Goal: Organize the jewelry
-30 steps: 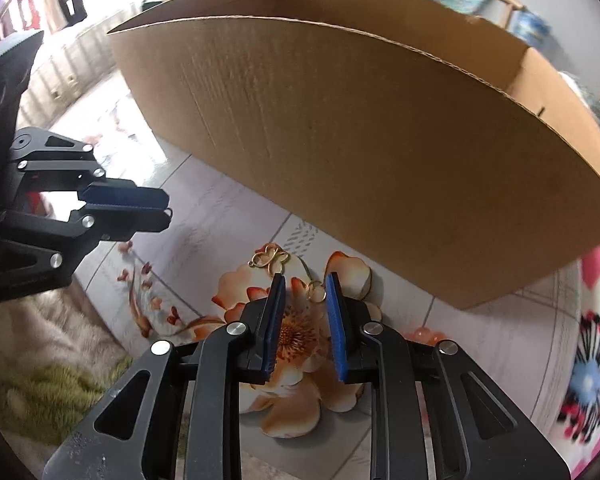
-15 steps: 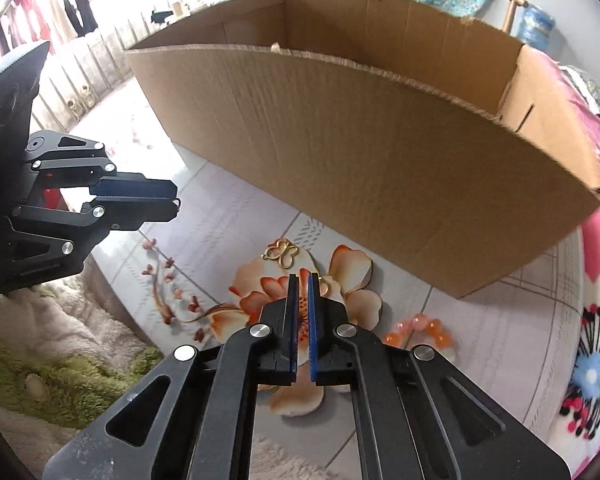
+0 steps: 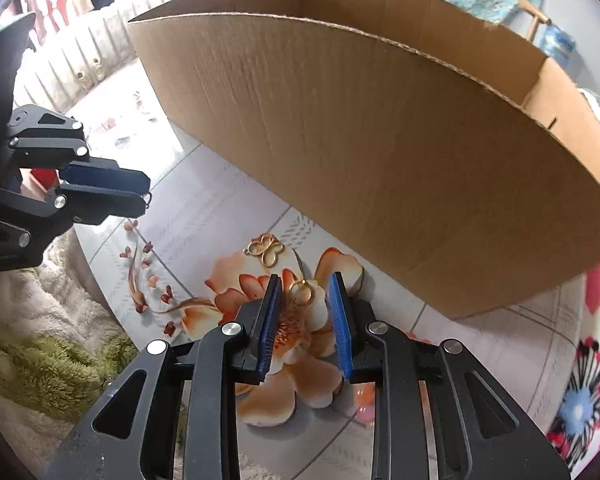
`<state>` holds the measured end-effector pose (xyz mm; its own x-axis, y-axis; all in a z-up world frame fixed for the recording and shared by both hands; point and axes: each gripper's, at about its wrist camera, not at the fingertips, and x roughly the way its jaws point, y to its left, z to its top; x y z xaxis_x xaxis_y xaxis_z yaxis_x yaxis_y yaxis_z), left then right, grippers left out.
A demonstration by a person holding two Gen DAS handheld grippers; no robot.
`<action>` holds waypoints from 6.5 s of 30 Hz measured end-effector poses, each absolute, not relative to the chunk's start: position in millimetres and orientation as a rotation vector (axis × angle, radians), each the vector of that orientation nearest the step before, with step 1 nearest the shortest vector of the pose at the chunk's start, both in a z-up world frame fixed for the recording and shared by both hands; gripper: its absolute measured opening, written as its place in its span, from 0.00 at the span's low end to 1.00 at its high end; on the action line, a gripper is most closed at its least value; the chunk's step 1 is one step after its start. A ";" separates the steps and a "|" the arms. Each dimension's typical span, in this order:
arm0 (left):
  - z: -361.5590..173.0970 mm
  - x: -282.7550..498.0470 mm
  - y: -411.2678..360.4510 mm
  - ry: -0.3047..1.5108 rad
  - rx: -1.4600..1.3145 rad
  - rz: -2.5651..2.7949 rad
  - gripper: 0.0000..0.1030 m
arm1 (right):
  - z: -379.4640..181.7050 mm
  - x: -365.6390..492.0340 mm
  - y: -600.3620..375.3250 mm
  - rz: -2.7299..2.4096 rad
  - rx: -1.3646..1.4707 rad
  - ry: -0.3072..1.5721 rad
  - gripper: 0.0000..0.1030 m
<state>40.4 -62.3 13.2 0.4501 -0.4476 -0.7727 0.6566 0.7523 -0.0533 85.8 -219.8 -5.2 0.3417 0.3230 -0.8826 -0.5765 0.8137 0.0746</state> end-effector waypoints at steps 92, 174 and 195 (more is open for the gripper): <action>1.9 43.1 -4.5 0.992 0.151 -0.321 0.89 | 22.1 -1.3 -185.2 0.190 0.093 0.958 0.76; -23.2 65.3 -28.0 1.072 0.161 -0.253 0.95 | -21.0 52.7 -164.1 0.121 -0.019 1.134 0.94; -22.9 64.9 -28.1 1.071 0.160 -0.252 0.95 | -21.4 50.6 -162.1 0.116 -0.015 1.131 0.94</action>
